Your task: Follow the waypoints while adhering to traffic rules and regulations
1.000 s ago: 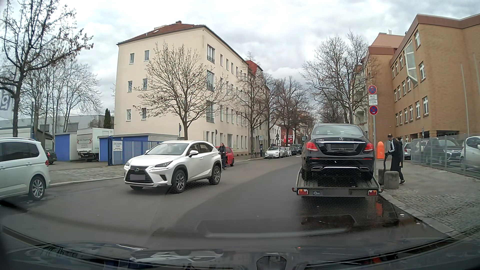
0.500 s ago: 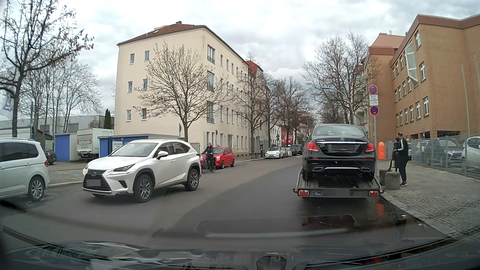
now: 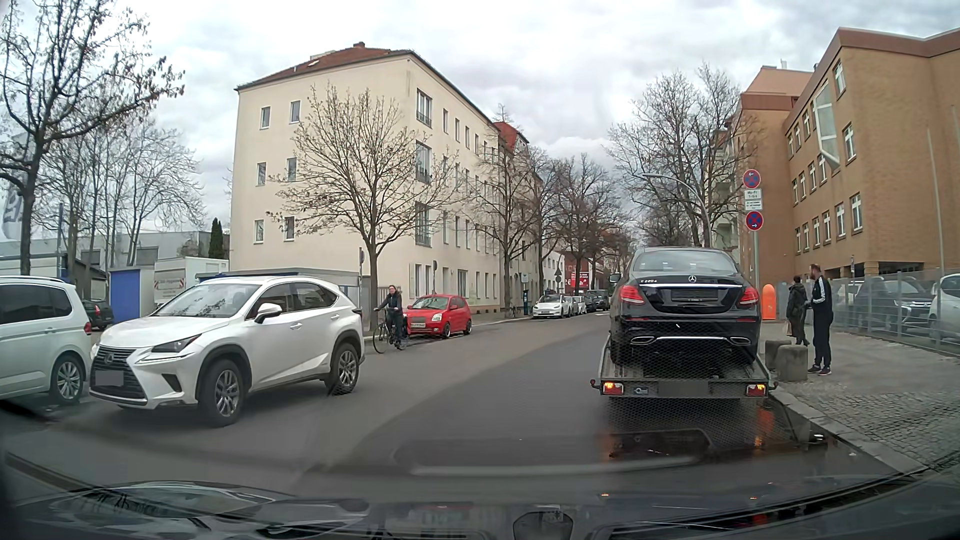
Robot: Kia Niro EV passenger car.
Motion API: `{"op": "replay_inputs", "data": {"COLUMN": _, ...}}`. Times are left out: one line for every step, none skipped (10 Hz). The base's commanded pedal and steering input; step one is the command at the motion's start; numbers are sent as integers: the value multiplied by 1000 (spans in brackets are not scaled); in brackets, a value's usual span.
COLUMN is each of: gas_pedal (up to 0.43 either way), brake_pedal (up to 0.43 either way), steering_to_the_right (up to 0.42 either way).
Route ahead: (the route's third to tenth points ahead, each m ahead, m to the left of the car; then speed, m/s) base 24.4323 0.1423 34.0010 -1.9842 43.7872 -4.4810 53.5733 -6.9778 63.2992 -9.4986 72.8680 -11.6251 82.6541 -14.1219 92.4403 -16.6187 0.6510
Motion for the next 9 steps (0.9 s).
{"op": "replay_inputs", "data": {"gas_pedal": 130, "brake_pedal": 12, "steering_to_the_right": -141}}
{"op": "replay_inputs", "data": {"gas_pedal": 130, "brake_pedal": 12, "steering_to_the_right": -150}}
{"op": "replay_inputs", "data": {"gas_pedal": 130, "brake_pedal": 12, "steering_to_the_right": -154}}
{"op": "replay_inputs", "data": {"gas_pedal": 130, "brake_pedal": 12, "steering_to_the_right": -155}}
{"op": "replay_inputs", "data": {"gas_pedal": 130, "brake_pedal": 12, "steering_to_the_right": -154}}
{"op": "replay_inputs", "data": {"gas_pedal": 130, "brake_pedal": 12, "steering_to_the_right": -155}}
{"op": "replay_inputs", "data": {"gas_pedal": 130, "brake_pedal": 12, "steering_to_the_right": -154}}
{"op": "replay_inputs", "data": {"gas_pedal": 130, "brake_pedal": 12, "steering_to_the_right": -154}}
{"op": "replay_inputs", "data": {"gas_pedal": 130, "brake_pedal": 12, "steering_to_the_right": -158}}
